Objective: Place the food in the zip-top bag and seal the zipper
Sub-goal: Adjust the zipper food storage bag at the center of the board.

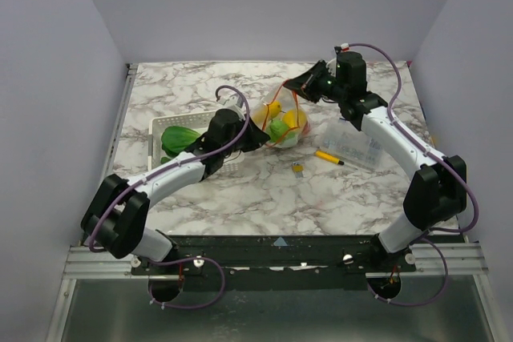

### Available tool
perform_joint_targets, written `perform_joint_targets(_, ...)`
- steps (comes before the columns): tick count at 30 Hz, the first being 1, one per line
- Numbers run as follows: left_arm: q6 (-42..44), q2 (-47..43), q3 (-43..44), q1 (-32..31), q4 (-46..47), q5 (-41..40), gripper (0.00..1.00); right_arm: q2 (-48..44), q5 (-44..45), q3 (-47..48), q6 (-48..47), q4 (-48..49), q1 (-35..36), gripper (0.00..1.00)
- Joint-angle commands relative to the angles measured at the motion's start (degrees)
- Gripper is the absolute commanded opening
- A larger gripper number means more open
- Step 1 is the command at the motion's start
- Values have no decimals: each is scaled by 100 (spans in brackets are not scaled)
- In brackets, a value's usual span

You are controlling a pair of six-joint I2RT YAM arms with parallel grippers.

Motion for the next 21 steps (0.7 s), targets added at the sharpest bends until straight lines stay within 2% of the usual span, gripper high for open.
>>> perform_joint_targets(1, -84, 101, 345, 12, -113, 285, 0, -164, -49, 230, -297, 37, 6, 1)
perform_joint_targets(3, -256, -25, 543, 28, -306, 789, 0, -104, -332, 343, -1159, 167, 6, 1)
perform_joint_targets(5, -711, -248, 692, 30, -319, 1297, 0, -31, -451, 536, -2579, -3, 67, 1)
perform_joint_targets(7, -1207, -486, 851, 34, -178, 1634, 0, 102, -97, 896, -3758, -553, 150, 1)
perform_joint_targets(9, -1470, -585, 1179, 37, -359, 1618, 0, 214, 261, 1152, -4292, -924, 189, 1)
perform_joint_targets(12, -1906, -477, 1369, 139, -561, 1332, 0, 213, -87, 1190, -4288, -760, 241, 1)
perform_joint_targets(15, -2773, -257, 940, 421, -392, 1313, 0, 247, -324, 976, -4013, -430, 334, 1)
perform_joint_targets(18, -3323, 50, 481, 561, 309, 1412, 0, 488, -111, 802, -3967, -275, 355, 1)
perform_joint_targets(21, -3340, 464, 778, 699, 630, 2011, 0, 755, 269, 1237, -4177, -701, 374, 1)
